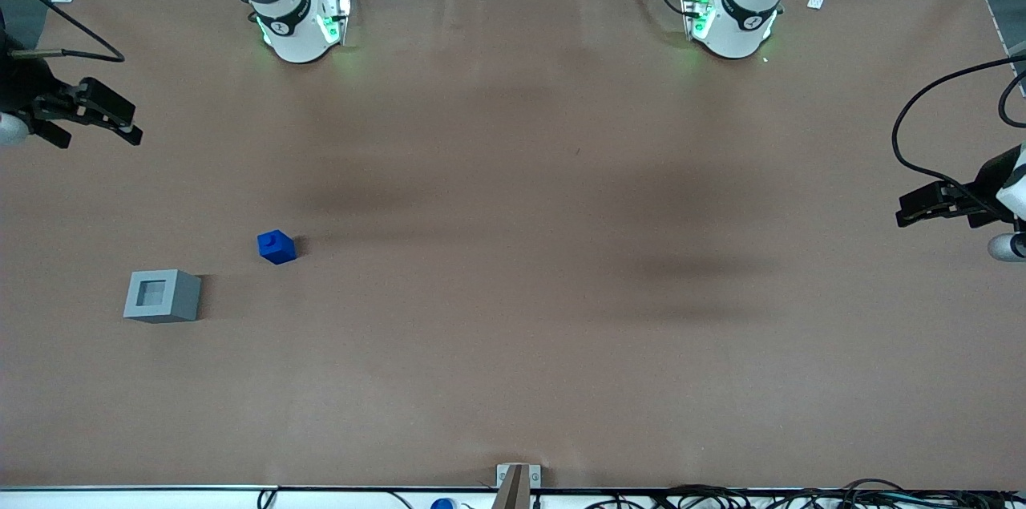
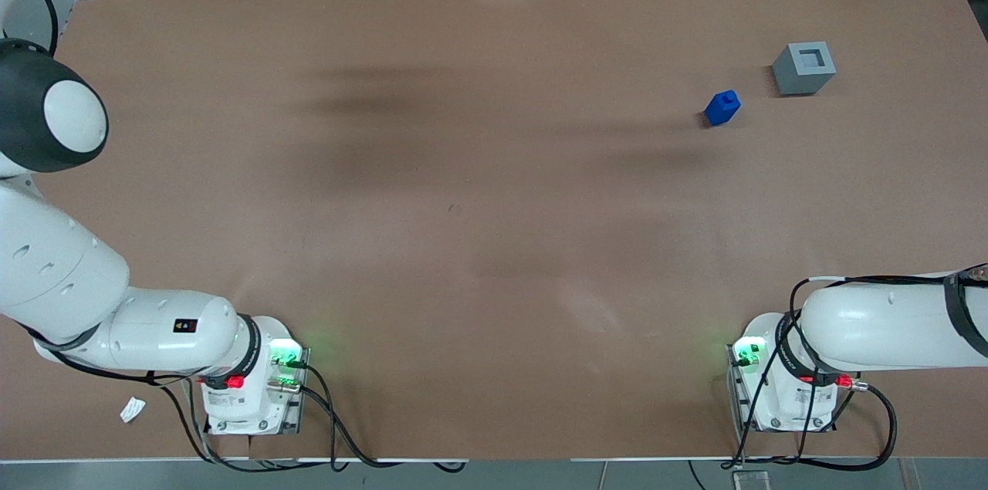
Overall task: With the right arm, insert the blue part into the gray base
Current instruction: 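Lower the right gripper over the blue cube and close on it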
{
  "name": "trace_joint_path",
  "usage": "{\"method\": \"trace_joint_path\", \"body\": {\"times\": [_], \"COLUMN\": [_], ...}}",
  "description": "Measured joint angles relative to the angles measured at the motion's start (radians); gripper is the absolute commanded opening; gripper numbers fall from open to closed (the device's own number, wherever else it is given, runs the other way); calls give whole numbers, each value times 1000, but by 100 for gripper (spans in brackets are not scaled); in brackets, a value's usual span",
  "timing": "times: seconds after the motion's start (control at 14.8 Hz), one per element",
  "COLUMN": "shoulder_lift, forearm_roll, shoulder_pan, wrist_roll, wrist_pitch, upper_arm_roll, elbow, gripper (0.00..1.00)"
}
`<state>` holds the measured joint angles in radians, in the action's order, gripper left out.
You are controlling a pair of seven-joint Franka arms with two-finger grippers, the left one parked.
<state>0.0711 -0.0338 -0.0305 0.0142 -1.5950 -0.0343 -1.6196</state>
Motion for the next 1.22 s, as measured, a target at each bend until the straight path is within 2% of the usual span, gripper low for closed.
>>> {"method": "trace_joint_path", "body": {"times": [0.61,1.22], "shoulder_lift": [-28,-123], "forearm_roll": [-2,-2], "shoulder_pan": [4,26], "wrist_roll": [0,3], "wrist_pitch": [-44,-539], "upper_arm_roll": [-1,-3], "elbow": [-37,-425], "gripper": [100,100]}}
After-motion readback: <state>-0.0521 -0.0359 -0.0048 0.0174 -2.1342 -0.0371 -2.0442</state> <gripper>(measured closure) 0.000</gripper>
